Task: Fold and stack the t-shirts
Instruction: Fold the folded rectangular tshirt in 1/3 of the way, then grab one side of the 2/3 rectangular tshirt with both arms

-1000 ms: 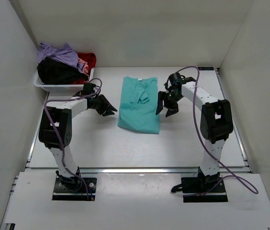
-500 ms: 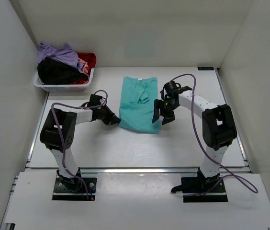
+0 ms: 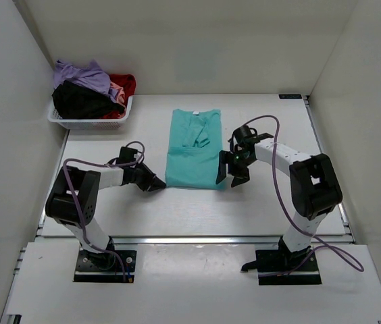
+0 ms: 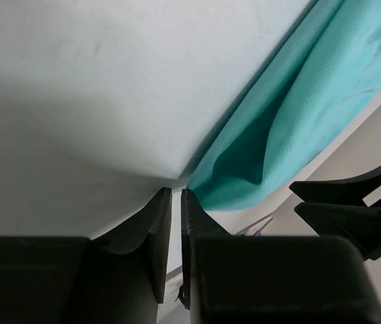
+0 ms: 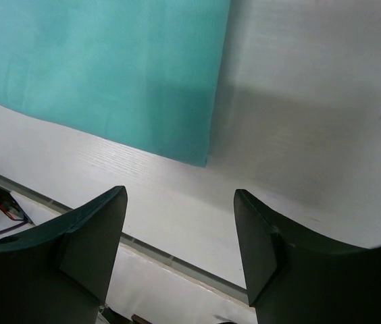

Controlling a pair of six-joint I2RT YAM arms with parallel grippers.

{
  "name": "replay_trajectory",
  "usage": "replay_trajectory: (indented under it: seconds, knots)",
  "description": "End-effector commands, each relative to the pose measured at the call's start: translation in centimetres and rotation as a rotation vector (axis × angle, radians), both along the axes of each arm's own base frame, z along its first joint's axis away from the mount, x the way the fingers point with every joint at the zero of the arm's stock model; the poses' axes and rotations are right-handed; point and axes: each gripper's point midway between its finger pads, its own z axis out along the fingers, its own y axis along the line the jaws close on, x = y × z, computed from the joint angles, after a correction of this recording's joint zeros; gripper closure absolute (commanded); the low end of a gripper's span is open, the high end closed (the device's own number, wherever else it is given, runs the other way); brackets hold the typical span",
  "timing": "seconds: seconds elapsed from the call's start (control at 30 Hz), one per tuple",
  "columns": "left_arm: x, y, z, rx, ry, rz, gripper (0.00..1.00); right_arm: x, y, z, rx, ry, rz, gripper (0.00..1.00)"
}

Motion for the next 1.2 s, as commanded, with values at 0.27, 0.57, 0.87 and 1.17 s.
replay_trajectory:
  seconds: [0.27,0.57,0.87,1.17]
  knots:
    - [2.0,0.8,5.7,-0.024,-0.252,0.071,0.62,-1.8,0.6,-1.0,0.144,-0.007,-0.099,0.33]
    - [1.7,-0.7,4.5,0.025,-0.258,0.019,0.50,-1.5,0.9,-2.6,0.175,0.019,-0.142,0.34]
    - [0.3,-1.0,1.8,0.103,-0.180,-0.036,0.46,-1.1,1.1,-3.2,0.180,0.030,-0.152,0.34]
    - [0.5,-1.0,-1.1,0.137,-0.138,-0.015,0.66,-1.0,1.6,-4.0,0.183,0.049,-0.156,0.77]
